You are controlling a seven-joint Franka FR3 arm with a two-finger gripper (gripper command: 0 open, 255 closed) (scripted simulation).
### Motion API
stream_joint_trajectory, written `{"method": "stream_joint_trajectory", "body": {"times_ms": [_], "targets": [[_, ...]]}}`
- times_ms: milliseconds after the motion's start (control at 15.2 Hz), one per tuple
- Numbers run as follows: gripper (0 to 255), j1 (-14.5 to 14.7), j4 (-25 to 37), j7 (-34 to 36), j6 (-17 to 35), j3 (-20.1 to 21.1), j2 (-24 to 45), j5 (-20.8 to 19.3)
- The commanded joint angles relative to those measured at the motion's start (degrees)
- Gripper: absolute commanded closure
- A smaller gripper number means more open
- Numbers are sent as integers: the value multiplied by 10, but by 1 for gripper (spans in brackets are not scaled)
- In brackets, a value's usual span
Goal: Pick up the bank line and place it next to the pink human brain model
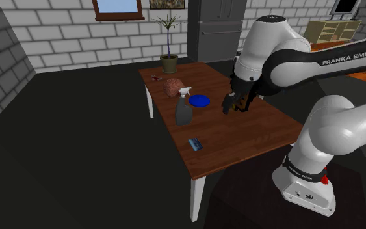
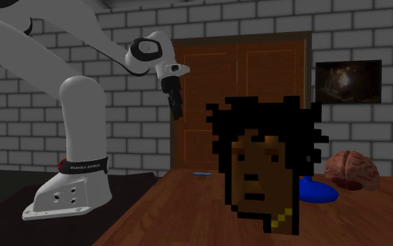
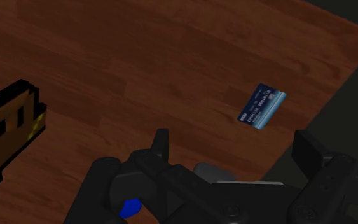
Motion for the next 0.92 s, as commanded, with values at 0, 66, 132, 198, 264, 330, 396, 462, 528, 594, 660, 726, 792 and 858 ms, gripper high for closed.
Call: {"method": "stream_joint_trajectory", "body": {"times_ms": [0,66,132,198,264,330,396,462,528,594,660,726,792,858], "targets": [[0,-2,-32,42,77,28,23,7],[0,-5,-44,63,115,43,40,9],[0,-10,-54,86,154,60,61,11],[0,-17,-62,110,195,79,85,10],[0,-27,-68,136,236,100,112,8],[0,-42,-71,164,279,124,141,3],[0,-63,-73,194,321,152,172,-5],[0,-92,-72,227,364,187,204,-18],[0,-131,-68,265,405,229,236,-36],[0,-186,-63,306,444,284,265,-60],[0,-257,-55,352,482,355,289,-89],[0,-347,-44,400,517,443,306,-118],[0,-451,-32,447,549,546,312,-144],[0,-556,-19,487,579,653,307,-159]]}}
